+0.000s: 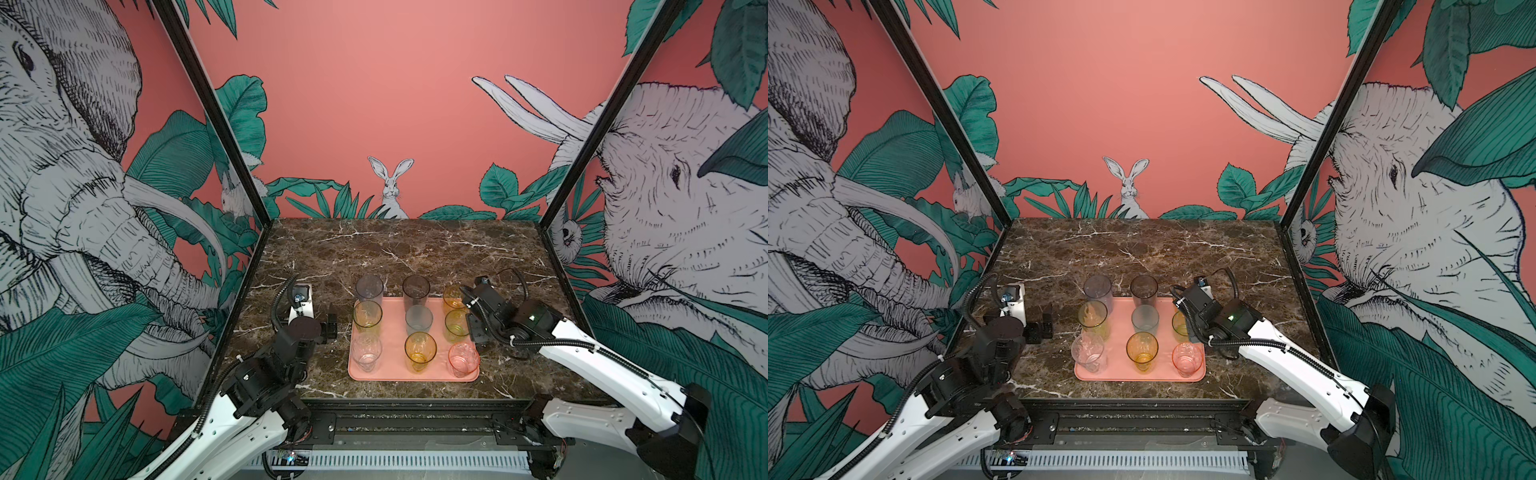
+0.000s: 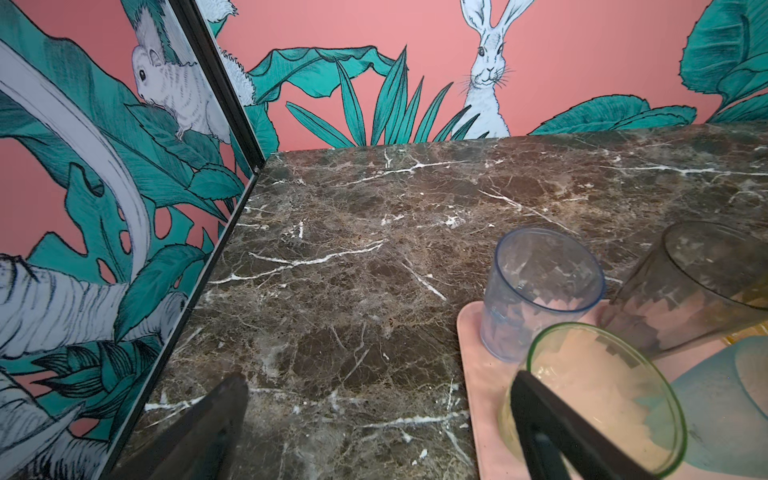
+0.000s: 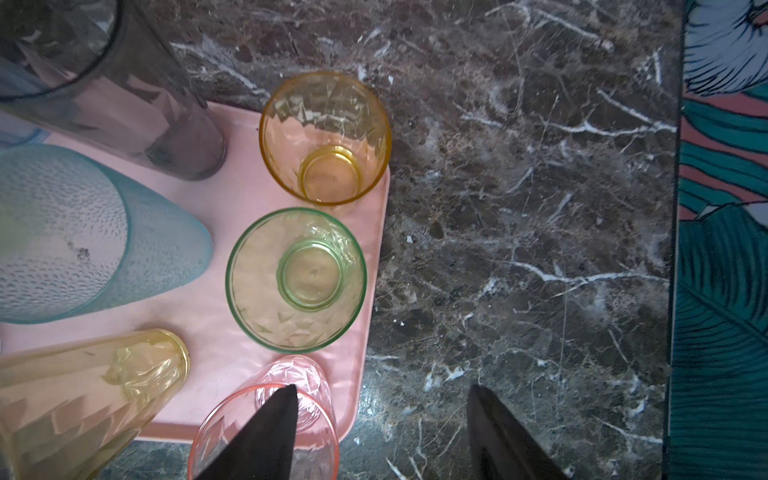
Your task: Place the glasses into the tray
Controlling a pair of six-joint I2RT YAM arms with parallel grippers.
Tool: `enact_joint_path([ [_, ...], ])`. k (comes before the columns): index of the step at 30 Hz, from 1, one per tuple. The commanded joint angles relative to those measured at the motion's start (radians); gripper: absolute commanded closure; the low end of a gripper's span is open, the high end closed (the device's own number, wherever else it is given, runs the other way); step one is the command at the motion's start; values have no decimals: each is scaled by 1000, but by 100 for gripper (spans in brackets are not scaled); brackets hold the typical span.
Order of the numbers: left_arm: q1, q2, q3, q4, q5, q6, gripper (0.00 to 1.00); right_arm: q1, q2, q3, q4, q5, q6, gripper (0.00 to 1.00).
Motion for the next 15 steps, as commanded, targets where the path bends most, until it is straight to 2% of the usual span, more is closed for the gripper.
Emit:
enact_joint_path([
  [1,6,41,51,16,-36,26,0,-43,18,44,24,81,-85,31],
  [6,28,125,90,58,-35,66,1,-139,42,84,117,84,-192,23],
  [10,83,198,130,82,-10,101,1,-213,54,97,209,88,-267,16],
  [15,241,272,162,136,106,137,1,-311,50,42,394,90,-369,9],
])
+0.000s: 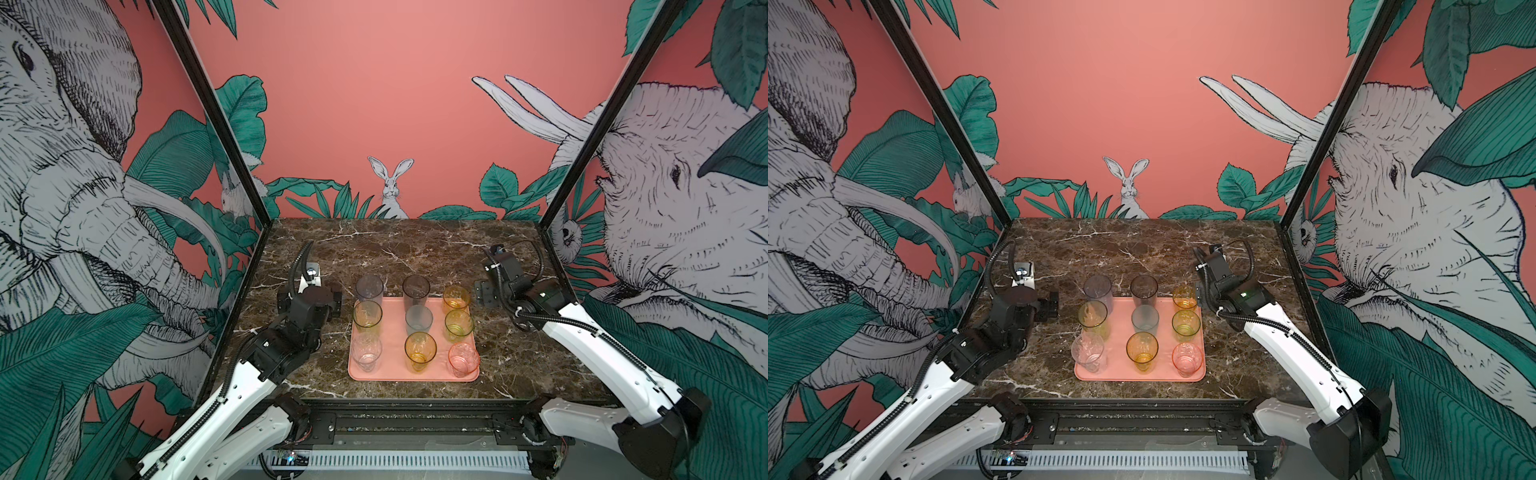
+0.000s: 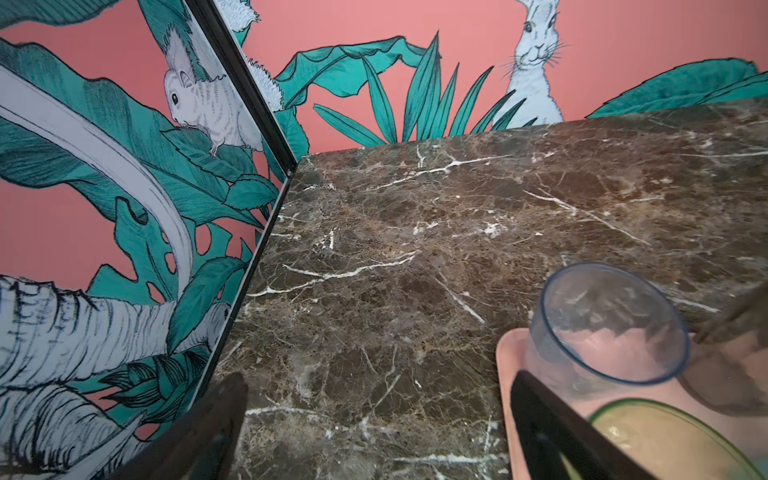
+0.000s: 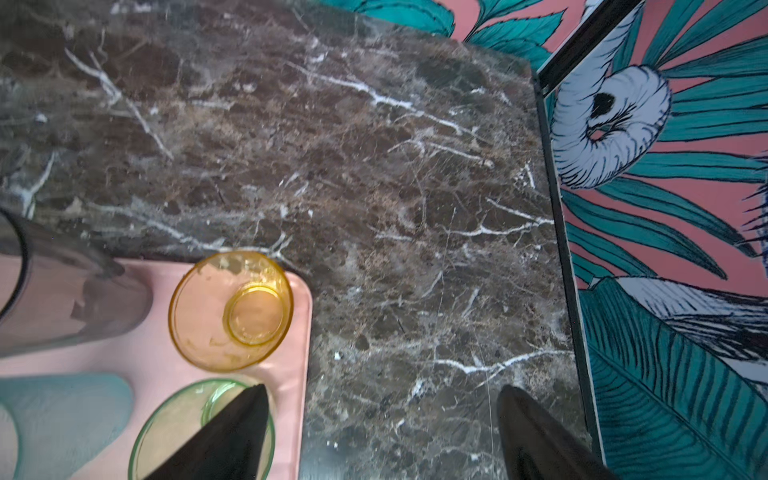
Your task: Place the glasses into the tray
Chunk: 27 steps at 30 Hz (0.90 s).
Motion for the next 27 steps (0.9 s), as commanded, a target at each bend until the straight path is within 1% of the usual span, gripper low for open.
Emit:
enact_joint_path([
  [1,94,30,34,67,89,38,1,-51,-6,-40,190,35,-102,8],
  [4,196,72,32,109,160,50,1,-106,-14,-108,318,47,-127,1],
  [6,256,101,22,147,195,63,0,-138,-12,-148,389,54,-140,1],
  [10,331,154,-28,254,192,106,1,-191,-7,-232,521,88,-156,1],
  [12,374,183,-51,296,204,101,1,-218,-6,-298,620,102,-158,1],
  [14,414,214,-94,363,204,95,1,-248,-1,-385,764,60,-183,1],
  [16,428,232,-162,479,188,128,1,-258,21,-431,843,73,-192,1],
  [18,428,250,-237,612,170,194,0,-266,53,-470,924,74,-212,1],
  [20,434,280,-301,707,125,223,1,-273,79,-507,1009,86,-233,1],
  [21,444,296,-320,735,121,227,0,-276,94,-526,1058,92,-247,1],
  [23,477,333,-348,761,147,205,1,-291,137,-556,1144,105,-274,1],
  [25,500,369,-367,783,192,188,1,-306,177,-561,1182,82,-298,1],
  [27,506,404,-397,846,212,191,1,-310,211,-560,1204,99,-330,1],
])
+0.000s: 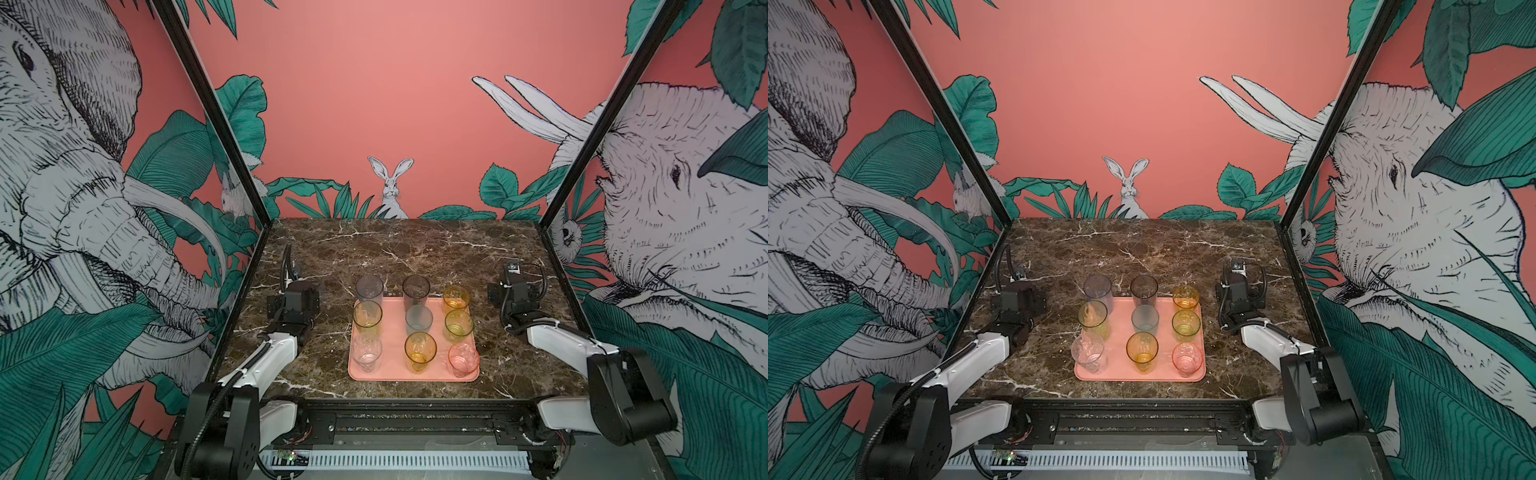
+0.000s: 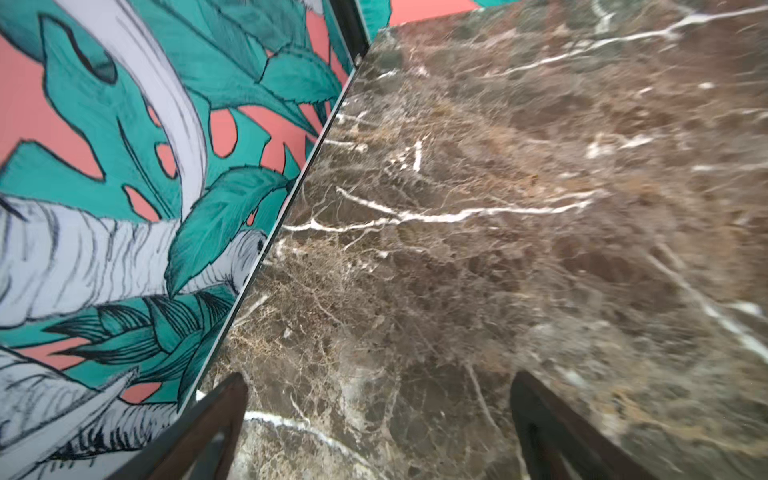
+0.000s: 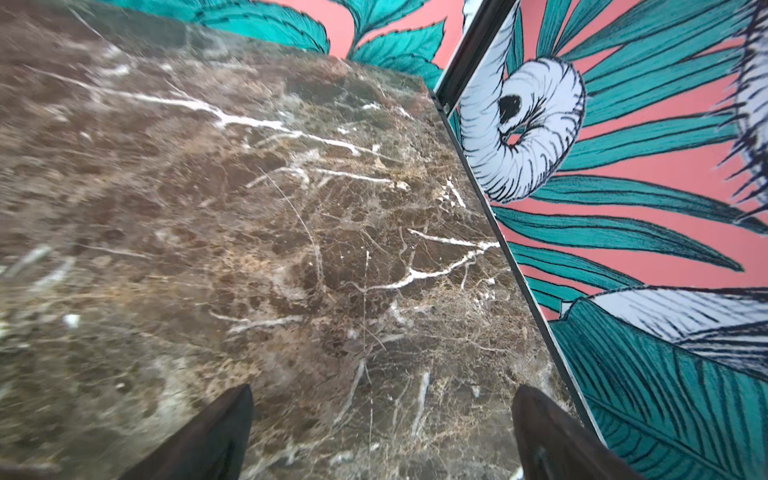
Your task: Place the glasses into the tray
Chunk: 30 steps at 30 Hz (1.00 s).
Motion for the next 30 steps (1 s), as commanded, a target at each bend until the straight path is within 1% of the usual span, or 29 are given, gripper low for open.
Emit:
enact_joint_path([
  [1,15,37,-45,184,42,16,1,-14,36,-8,183,27,-69,1],
  [3,16,66,-70,258,56,33,1,-24,49,-36,241,25,-77,1],
  [5,17,75,-64,264,82,53,1,-35,63,-69,315,7,-85,1],
  [6,17,83,-74,310,81,61,1,-38,71,-79,339,-1,-90,1],
  [11,20,146,-68,421,106,92,1,-40,99,-118,439,-94,-135,1],
  [14,21,182,-74,513,133,107,1,-41,125,-151,535,-77,-138,1],
  [16,23,210,-66,544,150,110,1,-42,147,-176,618,-93,-158,1],
  [17,23,221,-59,542,169,103,1,-43,135,-174,584,-93,-147,1],
  [18,25,237,-67,583,187,109,1,-43,133,-175,580,-96,-145,1],
  [20,25,296,-107,721,220,114,1,-44,144,-180,614,-101,-153,1],
  [22,24,342,-122,792,254,128,1,-45,140,-178,601,-107,-149,1],
  [26,24,369,-117,796,325,157,1,-49,140,-179,602,-116,-148,1],
  [30,23,374,-115,793,293,145,0,-59,136,-182,601,-147,-143,1],
])
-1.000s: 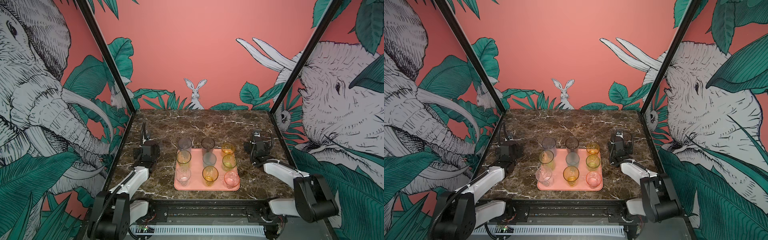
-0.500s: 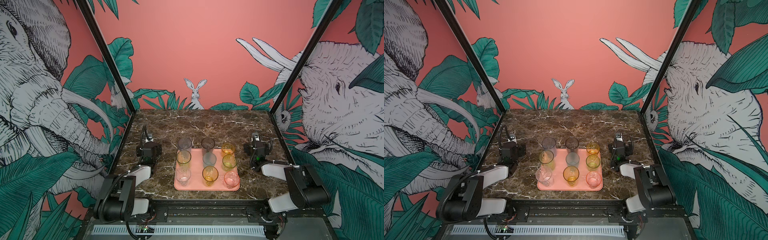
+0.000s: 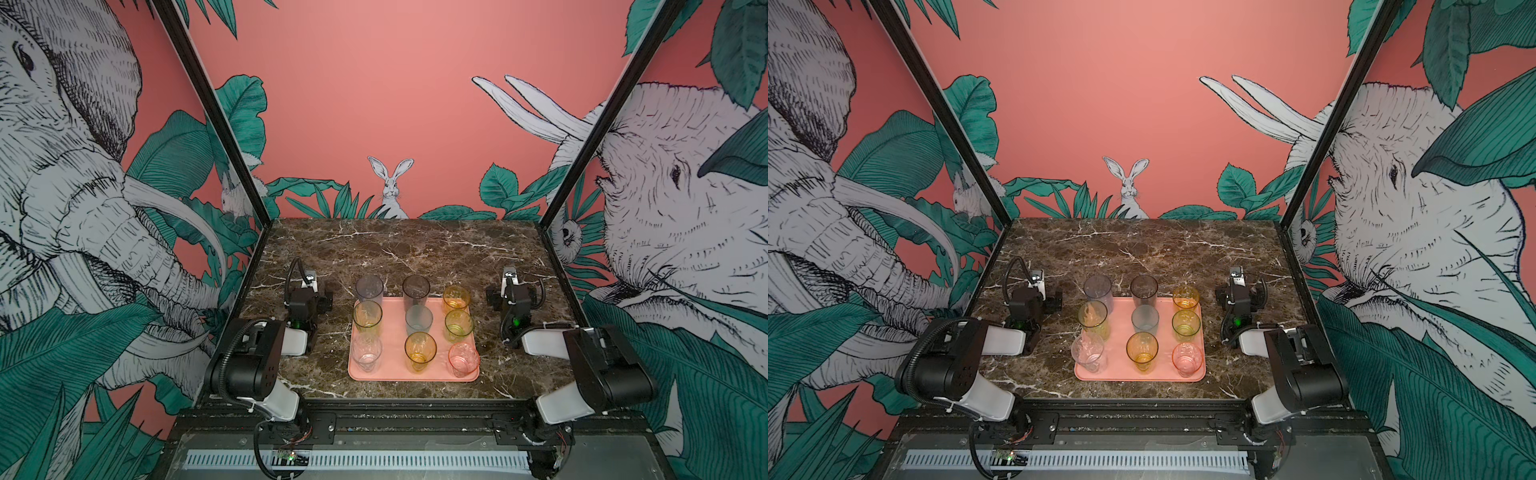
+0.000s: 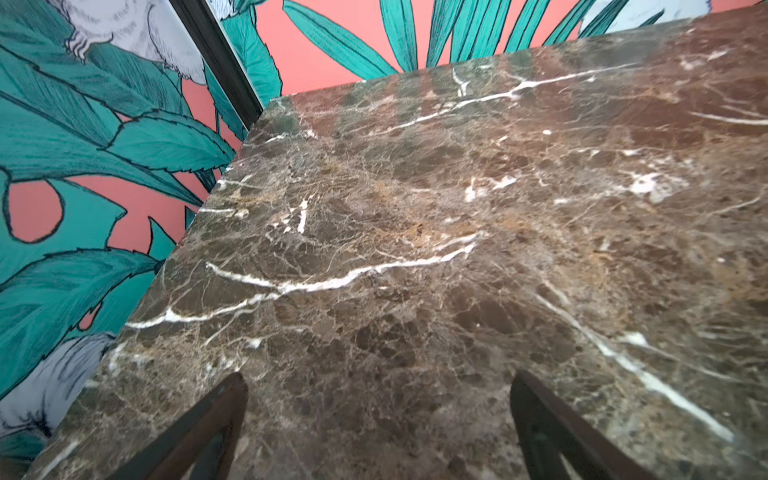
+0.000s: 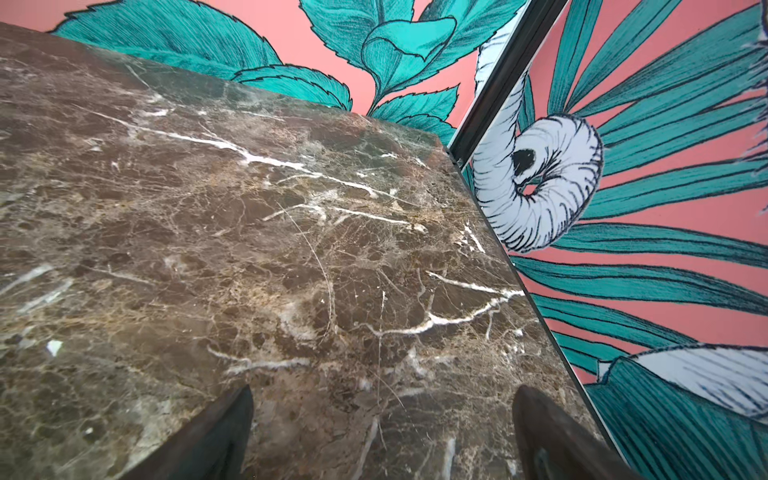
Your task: Place the glasses into the tray
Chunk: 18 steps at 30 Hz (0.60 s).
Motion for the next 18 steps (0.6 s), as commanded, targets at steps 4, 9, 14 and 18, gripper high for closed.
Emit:
enact_joint_path([
  [4,7,-4,27,17,-23,-4,0,-44,-6,-39,101,-132,7,1],
  [9,8,-4,28,18,-24,-5,1,-79,62,-85,257,-200,20,1],
  [14,8,-4,29,17,-25,-4,0,-80,48,-75,210,-191,31,1],
  [18,5,-5,29,17,-24,-5,0,-81,46,-78,214,-189,32,1],
])
